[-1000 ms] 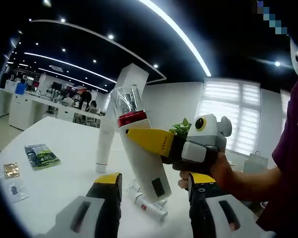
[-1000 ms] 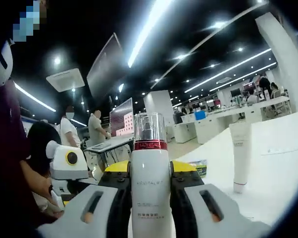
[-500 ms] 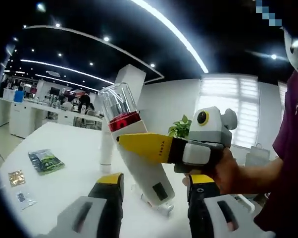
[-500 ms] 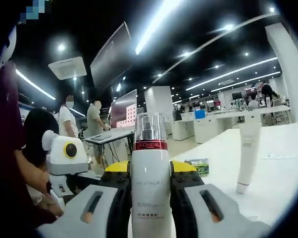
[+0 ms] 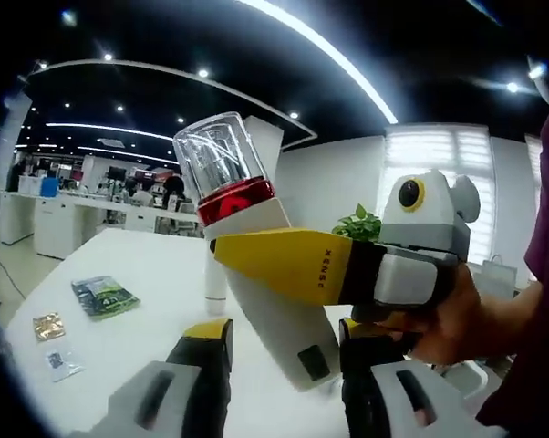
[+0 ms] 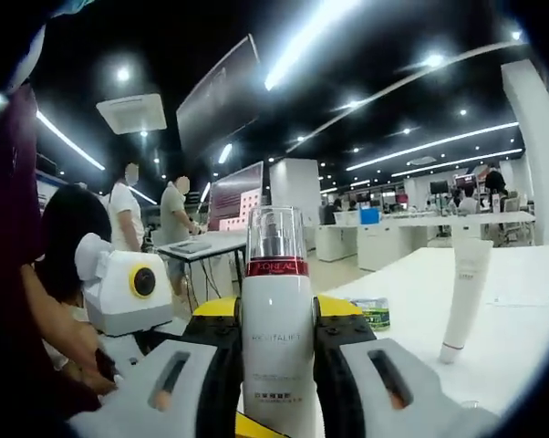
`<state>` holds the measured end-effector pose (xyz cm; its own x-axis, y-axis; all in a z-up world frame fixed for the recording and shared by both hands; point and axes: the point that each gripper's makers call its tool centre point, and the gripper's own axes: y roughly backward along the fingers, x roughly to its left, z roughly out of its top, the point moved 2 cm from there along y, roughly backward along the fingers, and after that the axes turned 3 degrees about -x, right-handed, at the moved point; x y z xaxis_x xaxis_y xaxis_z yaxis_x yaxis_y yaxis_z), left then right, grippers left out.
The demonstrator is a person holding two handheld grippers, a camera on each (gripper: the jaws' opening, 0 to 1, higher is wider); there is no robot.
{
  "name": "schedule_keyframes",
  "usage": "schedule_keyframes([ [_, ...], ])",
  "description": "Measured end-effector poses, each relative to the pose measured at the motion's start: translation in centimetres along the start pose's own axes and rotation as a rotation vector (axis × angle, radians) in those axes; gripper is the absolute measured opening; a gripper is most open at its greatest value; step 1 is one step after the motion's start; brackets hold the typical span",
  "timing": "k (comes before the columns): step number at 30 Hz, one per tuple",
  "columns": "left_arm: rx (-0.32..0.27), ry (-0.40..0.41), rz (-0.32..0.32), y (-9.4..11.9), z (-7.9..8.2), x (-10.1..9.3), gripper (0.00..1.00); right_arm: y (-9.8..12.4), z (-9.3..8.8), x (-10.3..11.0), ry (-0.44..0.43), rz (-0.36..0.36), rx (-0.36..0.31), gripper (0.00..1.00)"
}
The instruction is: Arrange the skincare products in the storage area until every visible bottle or jar stands upright without overlapping.
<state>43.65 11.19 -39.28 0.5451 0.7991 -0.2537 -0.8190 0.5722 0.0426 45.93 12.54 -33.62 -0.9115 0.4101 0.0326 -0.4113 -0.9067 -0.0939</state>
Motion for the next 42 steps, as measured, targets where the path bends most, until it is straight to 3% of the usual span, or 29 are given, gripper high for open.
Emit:
schedule_keyframes([
  [5,0.014,0.012,-0.009,0.3,-0.5,0.3,0.45,0.2,-0.5,0.2,-0.01,-0.005,0.005,0.26],
  [12,0.056,-0.043,0.008,0.6,-2.2,1.1,0.37,1.0,-2.7,0.4,-0.019,-0.021,0.053,0.26],
  [15,0.079,-0.06,-0.036,0.7,-3.2,1.0,0.31,1.2,-3.8,0.6,-0.03,-0.014,0.084,0.26],
  [21,0.088,-0.127,-0.033,0.7,-4.3,1.2,0.31,1.4,-5.2,0.8,-0.006,-0.019,0.123,0.26],
  [28,0.095,-0.223,-0.091,1.0,-5.3,1.8,0.3,1.9,-6.4,0.9,-0.03,-0.02,0.147,0.27],
  [38,0.113,-0.199,-0.159,1.1,-6.3,2.0,0.3,2.2,-7.2,1.0,-0.054,-0.023,0.179,0.27],
  [42,0.124,-0.207,-0.185,1.3,-7.1,2.1,0.29,2.3,-7.9,1.3,-0.046,-0.001,0.222,0.28],
])
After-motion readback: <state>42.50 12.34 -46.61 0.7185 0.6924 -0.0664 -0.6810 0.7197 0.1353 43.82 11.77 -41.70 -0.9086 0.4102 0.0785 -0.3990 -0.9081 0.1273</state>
